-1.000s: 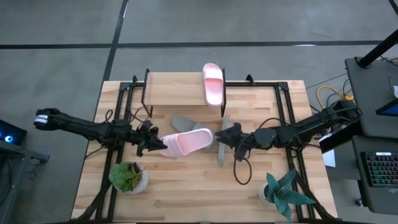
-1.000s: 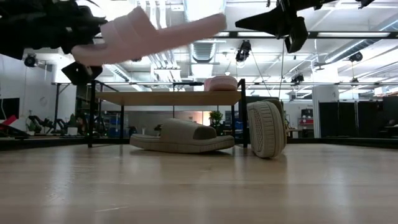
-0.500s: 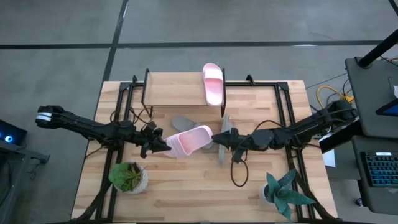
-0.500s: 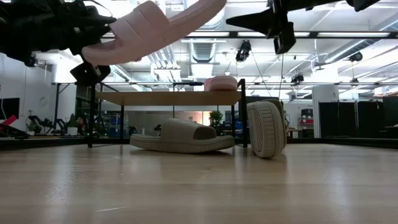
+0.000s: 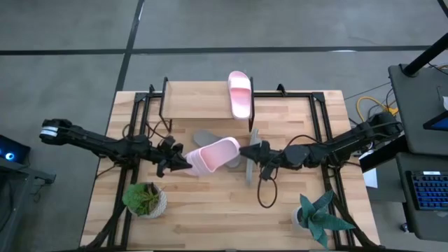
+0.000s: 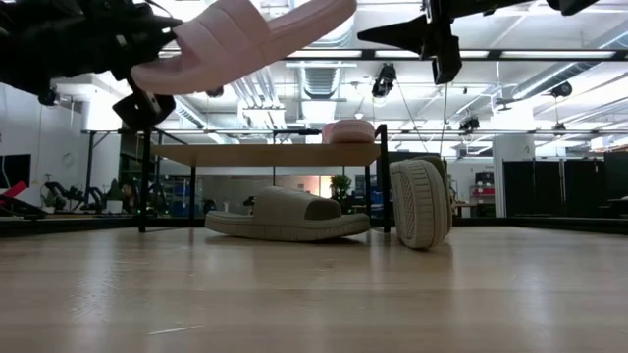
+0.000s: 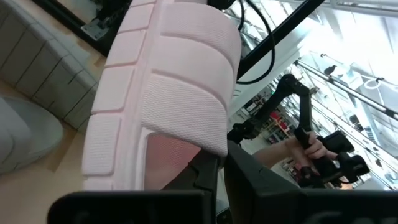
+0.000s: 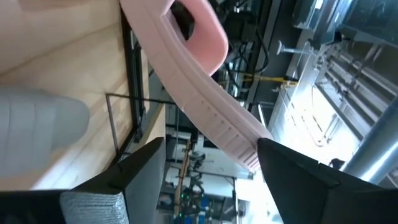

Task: Pick and place slides into the shelf
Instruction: Put the pink slipper on the shelf

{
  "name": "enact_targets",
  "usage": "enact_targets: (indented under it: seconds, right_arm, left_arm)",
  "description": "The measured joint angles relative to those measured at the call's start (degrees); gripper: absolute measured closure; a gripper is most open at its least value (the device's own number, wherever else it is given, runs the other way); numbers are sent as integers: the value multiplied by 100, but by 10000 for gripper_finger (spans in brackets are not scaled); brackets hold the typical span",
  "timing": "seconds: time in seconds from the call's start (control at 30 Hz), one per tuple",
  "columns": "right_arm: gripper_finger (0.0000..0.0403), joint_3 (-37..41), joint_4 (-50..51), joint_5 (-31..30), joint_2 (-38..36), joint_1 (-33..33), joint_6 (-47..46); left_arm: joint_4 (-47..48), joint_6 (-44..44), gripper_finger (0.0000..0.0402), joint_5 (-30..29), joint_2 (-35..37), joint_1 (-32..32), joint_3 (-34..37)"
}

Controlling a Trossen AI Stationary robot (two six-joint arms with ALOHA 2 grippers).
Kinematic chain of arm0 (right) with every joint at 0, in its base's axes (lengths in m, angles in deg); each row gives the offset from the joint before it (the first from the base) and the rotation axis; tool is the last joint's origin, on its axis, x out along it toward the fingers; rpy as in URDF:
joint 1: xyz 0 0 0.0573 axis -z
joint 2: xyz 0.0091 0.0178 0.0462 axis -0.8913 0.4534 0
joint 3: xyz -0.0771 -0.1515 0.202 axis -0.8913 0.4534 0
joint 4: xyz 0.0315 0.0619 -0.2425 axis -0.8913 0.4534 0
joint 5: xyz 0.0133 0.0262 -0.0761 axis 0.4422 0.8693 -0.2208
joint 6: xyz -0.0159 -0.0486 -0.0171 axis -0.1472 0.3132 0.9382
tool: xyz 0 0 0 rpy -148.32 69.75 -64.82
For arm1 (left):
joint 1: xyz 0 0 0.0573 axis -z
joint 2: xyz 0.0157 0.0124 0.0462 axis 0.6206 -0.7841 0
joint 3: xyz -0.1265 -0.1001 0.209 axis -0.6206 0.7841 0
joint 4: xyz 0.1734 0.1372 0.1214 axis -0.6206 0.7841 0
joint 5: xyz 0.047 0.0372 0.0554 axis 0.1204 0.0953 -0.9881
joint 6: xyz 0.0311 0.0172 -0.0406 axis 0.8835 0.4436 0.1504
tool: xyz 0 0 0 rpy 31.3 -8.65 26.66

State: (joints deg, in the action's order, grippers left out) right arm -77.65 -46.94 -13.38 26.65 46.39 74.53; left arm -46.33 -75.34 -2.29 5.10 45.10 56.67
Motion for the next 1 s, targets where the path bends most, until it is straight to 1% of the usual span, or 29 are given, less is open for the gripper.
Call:
enact_targets:
  seconds: [0.13,0.33,0.47,0.73,0.9,1.0]
  right_arm:
    - [154,0,0,-204,-33,-1,-16]
    - [154,0,-1,-665,-33,-114,4]
    - [152,0,2,-992,-33,-208,394]
    - [131,2,-6,-937,48,-380,1001]
    - [129,2,-13,-928,48,-372,1069]
    - [128,2,-13,-674,48,-383,1220]
  left_arm:
    - [-11,86,402,-6,98,0,0]
    - [13,250,401,12,118,0,0]
    - [20,276,401,15,116,0,0]
    - [17,275,401,-74,113,0,0]
    - [20,270,401,-66,109,0,0]
    - [20,254,401,-94,54,0,0]
